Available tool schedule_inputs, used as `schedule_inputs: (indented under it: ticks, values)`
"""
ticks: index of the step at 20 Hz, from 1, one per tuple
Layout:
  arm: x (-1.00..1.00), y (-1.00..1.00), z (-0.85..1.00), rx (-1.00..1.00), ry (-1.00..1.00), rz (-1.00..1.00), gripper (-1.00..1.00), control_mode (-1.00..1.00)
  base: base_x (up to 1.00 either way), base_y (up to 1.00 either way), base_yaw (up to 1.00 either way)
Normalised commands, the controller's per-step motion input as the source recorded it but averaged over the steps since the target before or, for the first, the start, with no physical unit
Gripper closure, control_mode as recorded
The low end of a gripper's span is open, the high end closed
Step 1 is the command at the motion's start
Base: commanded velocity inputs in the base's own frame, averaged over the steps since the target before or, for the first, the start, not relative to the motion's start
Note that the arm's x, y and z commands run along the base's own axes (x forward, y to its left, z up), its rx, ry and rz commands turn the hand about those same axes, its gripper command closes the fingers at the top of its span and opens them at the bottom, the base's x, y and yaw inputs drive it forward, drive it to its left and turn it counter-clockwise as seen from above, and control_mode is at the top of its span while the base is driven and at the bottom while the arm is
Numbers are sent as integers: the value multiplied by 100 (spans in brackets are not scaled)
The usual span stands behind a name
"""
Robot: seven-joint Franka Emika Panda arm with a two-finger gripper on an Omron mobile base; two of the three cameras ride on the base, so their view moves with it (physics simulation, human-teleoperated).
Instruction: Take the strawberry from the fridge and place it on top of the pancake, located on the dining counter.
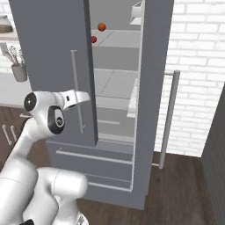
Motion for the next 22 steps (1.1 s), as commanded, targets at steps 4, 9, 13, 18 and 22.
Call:
schedule_inputs:
  ticks: [4,9,13,18,22]
  values:
    - [45,49,0,30,3,6,-100,-100,0,0,0]
    - [45,42,0,34,6,0,-100,-100,0,0,0]
    - [42,2,11,17,1,-6,-100,-100,0,0,0]
    - [59,1,23,3,0,-14,-100,-100,0,0,0]
    - [46,22,32,6,4,-7,-100,-100,0,0,0]
